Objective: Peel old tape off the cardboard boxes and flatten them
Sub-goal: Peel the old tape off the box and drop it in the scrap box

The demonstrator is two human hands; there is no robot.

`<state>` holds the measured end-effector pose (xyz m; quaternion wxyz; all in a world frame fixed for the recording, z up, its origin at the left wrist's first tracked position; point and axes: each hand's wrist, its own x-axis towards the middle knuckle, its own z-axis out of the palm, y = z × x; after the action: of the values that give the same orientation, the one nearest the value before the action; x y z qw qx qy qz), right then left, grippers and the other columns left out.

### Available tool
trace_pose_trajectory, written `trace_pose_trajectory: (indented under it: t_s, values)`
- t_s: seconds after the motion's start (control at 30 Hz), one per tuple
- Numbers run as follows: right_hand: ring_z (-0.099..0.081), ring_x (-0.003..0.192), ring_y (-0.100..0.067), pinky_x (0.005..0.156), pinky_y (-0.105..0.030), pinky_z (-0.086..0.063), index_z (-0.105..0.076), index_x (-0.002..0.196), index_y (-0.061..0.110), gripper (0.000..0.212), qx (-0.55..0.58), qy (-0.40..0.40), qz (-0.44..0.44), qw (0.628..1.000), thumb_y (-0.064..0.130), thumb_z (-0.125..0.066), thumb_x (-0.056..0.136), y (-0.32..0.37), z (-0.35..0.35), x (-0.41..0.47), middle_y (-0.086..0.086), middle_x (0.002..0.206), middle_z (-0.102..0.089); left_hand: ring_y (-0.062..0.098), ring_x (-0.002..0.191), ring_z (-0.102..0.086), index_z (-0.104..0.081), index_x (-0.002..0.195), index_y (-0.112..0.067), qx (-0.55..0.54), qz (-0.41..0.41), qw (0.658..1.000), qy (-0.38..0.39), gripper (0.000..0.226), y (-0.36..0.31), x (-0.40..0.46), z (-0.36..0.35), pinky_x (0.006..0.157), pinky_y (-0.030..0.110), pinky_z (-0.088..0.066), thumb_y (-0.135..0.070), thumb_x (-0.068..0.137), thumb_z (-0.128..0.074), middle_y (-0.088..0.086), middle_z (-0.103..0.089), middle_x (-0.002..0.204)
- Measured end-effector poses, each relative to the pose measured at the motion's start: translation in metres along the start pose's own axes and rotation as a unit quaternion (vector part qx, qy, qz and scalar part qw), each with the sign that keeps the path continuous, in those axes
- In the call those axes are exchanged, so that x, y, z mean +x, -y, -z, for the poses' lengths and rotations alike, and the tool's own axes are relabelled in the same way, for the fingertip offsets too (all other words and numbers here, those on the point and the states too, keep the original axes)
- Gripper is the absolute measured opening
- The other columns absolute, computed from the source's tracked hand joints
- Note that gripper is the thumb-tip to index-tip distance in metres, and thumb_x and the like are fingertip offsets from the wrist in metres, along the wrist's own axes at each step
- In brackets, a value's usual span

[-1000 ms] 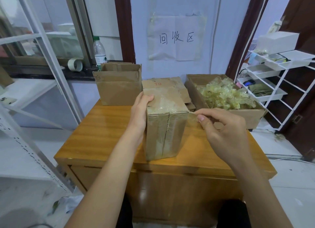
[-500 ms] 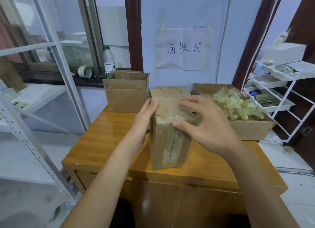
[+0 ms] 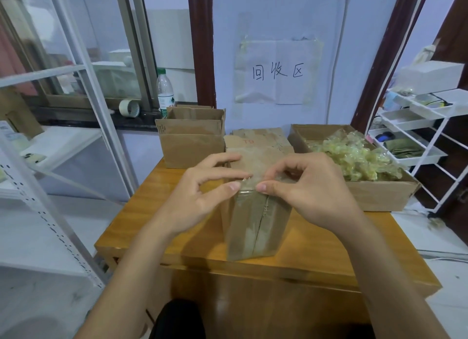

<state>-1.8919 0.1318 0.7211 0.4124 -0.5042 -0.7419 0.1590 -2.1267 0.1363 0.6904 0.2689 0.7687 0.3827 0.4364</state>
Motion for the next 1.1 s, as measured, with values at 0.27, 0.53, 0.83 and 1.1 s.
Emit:
trace_pose_trajectory:
  t_s: [0.27,0.53,0.83,1.1]
  values:
    - [-0.057,0.069,0.007,0.068,-0.028,-0.037,-0.075,0.069,0.038,0.019,-0.036,0.020,-0.013,0.999,0.051,-0.089,0.073,0.008,0.003,0.001,0.032,0.062,-0.062,0.016,0.136,-0.057,-0.080,0.105,-0.010,-0.068,0.015,0.997,0.014,0.021,0.000,0.003,0.009,0.115,0.055,-0.044,-0.025,0.091,-0.075,-0.002,-0.068,0.137]
    - [-0.055,0.070,0.011,0.069,-0.029,-0.034,-0.076,0.072,0.036,0.018,-0.038,0.028,0.000,0.999,0.050,-0.088,0.076,0.014,0.004,-0.001,0.035,0.062,-0.059,0.007,0.134,-0.056,-0.075,0.123,-0.027,0.020,0.028,0.998,0.051,0.031,-0.012,0.006,0.018,0.117,0.048,-0.039,-0.032,0.093,-0.075,-0.015,-0.066,0.136]
    - [-0.054,0.071,0.015,0.068,-0.026,-0.033,-0.070,0.066,0.043,0.022,-0.046,0.022,-0.003,0.999,0.050,-0.088,0.076,0.015,0.001,-0.003,0.038,0.060,-0.057,0.012,0.108,-0.068,-0.083,0.102,-0.025,0.077,0.008,0.997,0.031,0.016,-0.025,0.004,0.024,0.098,0.036,-0.052,-0.015,0.090,-0.081,-0.011,-0.075,0.109]
    - [-0.051,0.069,0.015,0.070,-0.032,-0.031,-0.070,0.067,0.042,0.022,-0.049,0.023,-0.011,0.998,0.052,-0.087,0.075,0.017,0.000,-0.003,0.038,0.057,-0.054,0.026,0.098,-0.069,-0.075,0.121,-0.029,0.057,0.022,0.997,0.051,0.035,-0.024,0.015,0.032,0.094,0.051,-0.054,-0.005,0.096,-0.073,-0.008,-0.078,0.103]
